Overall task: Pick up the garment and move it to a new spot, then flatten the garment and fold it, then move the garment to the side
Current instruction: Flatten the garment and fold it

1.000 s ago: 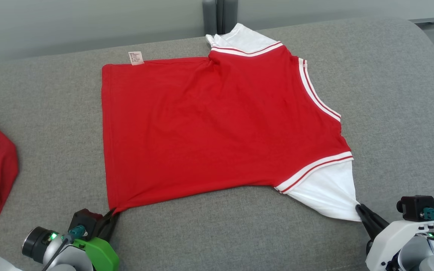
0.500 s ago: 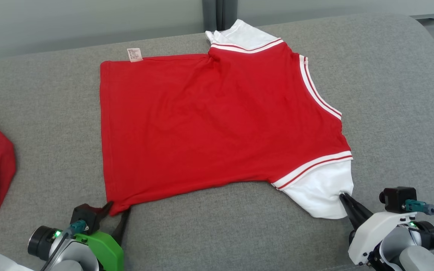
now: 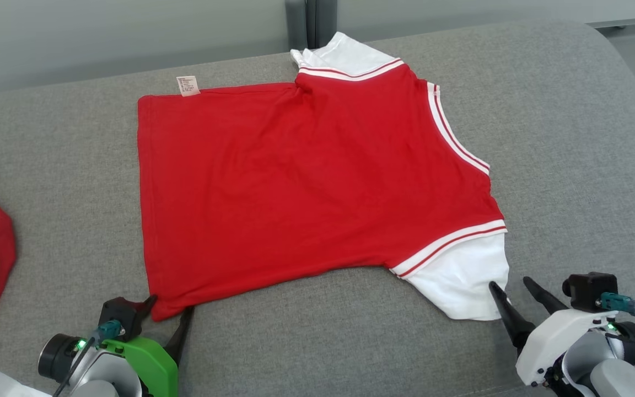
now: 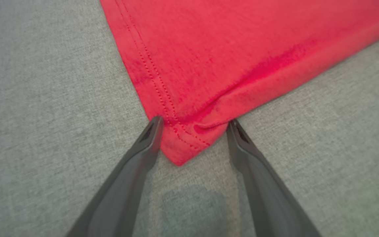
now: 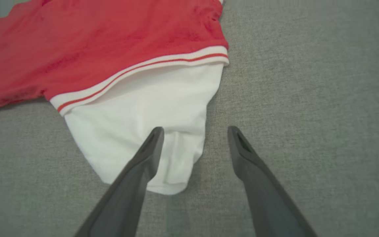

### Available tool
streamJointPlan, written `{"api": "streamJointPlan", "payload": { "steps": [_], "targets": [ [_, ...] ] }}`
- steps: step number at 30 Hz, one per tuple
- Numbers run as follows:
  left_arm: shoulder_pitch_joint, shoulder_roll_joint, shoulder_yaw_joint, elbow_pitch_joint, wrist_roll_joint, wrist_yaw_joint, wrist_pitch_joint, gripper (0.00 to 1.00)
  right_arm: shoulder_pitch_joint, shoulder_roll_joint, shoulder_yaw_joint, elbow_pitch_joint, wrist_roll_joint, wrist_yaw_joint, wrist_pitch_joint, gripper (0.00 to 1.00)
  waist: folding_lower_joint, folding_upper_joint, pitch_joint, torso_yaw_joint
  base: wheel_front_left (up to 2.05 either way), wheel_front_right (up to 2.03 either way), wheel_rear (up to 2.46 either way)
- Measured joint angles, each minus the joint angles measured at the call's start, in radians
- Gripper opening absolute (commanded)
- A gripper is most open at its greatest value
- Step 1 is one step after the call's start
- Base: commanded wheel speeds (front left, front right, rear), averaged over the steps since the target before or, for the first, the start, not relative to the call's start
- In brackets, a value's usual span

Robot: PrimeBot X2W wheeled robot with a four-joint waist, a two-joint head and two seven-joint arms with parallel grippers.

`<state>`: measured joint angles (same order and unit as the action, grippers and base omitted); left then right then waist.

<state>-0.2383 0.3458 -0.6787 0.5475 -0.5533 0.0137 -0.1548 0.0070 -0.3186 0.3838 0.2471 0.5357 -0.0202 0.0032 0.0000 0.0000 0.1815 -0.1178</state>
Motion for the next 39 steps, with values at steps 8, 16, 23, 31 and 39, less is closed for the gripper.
{"api": "streamJointPlan", "payload": {
  "steps": [8, 16, 23, 31, 39],
  "targets": [
    [0.043, -0.016, 0.063, -0.029, -0.105, 0.013, 0.032, 1.0, 0.005, -0.01, -0.131, -0.086, 0.022, -0.036, -0.135, 1.0, 0.0, 0.0, -0.018, -0.007, 0.0, 0.0, 0.0],
    [0.064, -0.03, 0.094, -0.108, -0.164, 0.022, 0.067, 1.0, 0.013, -0.022, -0.2, -0.111, 0.01, -0.062, -0.233, 1.0, 0.0, 0.0, -0.035, 0.015, 0.0, 0.0, 0.0],
    [0.065, -0.054, 0.121, -0.228, -0.169, 0.034, 0.02, 1.0, 0.038, -0.036, -0.216, -0.11, -0.073, -0.084, -0.242, 1.0, 0.0, 0.0, -0.062, 0.05, 0.0, 0.0, 0.0],
    [0.071, -0.063, 0.168, -0.272, -0.172, 0.075, -0.034, 1.0, 0.064, -0.026, -0.221, -0.109, -0.127, -0.094, -0.246, 1.0, 0.0, 0.0, -0.1, 0.093, 0.0, 0.0, 0.0],
    [0.127, -0.062, 0.228, -0.27, -0.151, 0.087, -0.08, 1.0, 0.102, -0.013, -0.223, -0.094, -0.191, -0.098, -0.252, 1.0, 0.0, 0.0, -0.145, 0.119, 0.0, 0.0, 0.0]
  ]
}}
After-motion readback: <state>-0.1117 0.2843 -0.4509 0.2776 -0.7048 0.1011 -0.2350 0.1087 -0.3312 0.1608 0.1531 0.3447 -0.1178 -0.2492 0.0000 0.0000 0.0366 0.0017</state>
